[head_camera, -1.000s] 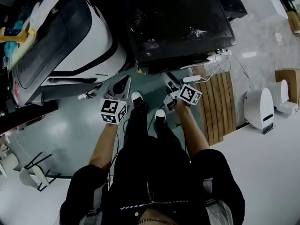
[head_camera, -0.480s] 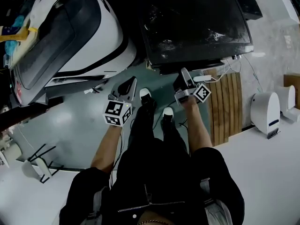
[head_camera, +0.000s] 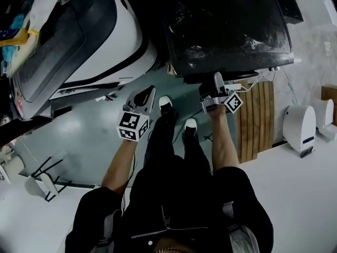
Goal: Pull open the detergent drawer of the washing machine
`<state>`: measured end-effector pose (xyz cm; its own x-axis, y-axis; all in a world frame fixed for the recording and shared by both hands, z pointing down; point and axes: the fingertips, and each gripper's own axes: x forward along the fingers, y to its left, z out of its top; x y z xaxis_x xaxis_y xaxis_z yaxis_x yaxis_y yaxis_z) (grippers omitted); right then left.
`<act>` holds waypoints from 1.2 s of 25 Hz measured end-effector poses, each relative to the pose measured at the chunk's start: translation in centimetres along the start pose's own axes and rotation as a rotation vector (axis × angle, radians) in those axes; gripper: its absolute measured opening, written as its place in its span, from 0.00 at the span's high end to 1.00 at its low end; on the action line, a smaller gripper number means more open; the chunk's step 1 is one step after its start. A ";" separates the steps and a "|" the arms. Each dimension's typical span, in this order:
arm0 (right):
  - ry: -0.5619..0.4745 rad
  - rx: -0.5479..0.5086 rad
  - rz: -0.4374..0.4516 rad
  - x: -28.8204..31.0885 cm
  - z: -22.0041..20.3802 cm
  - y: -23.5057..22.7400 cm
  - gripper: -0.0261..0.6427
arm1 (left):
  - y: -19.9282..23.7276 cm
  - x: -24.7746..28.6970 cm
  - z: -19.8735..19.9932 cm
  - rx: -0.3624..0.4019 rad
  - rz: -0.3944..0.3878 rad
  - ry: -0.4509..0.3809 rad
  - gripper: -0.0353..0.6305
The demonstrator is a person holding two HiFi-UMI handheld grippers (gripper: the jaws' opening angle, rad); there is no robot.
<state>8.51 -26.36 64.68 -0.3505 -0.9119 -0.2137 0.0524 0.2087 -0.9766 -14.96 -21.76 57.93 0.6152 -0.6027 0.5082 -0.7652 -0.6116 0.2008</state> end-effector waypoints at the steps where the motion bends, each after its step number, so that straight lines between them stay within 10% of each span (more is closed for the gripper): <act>1: -0.005 0.005 0.009 0.0 0.1 0.0 0.20 | 0.1 0.0 -0.2 -0.002 0.000 0.003 0.92; 30: 0.060 0.028 0.156 -3.2 -1.0 -0.3 0.51 | 2.8 -0.8 -3.5 -0.005 0.037 0.091 0.92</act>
<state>8.68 -23.12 65.70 -0.3911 -0.8463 -0.3616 0.1365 0.3352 -0.9322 -18.24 -21.20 61.08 0.5669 -0.5757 0.5892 -0.7882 -0.5871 0.1848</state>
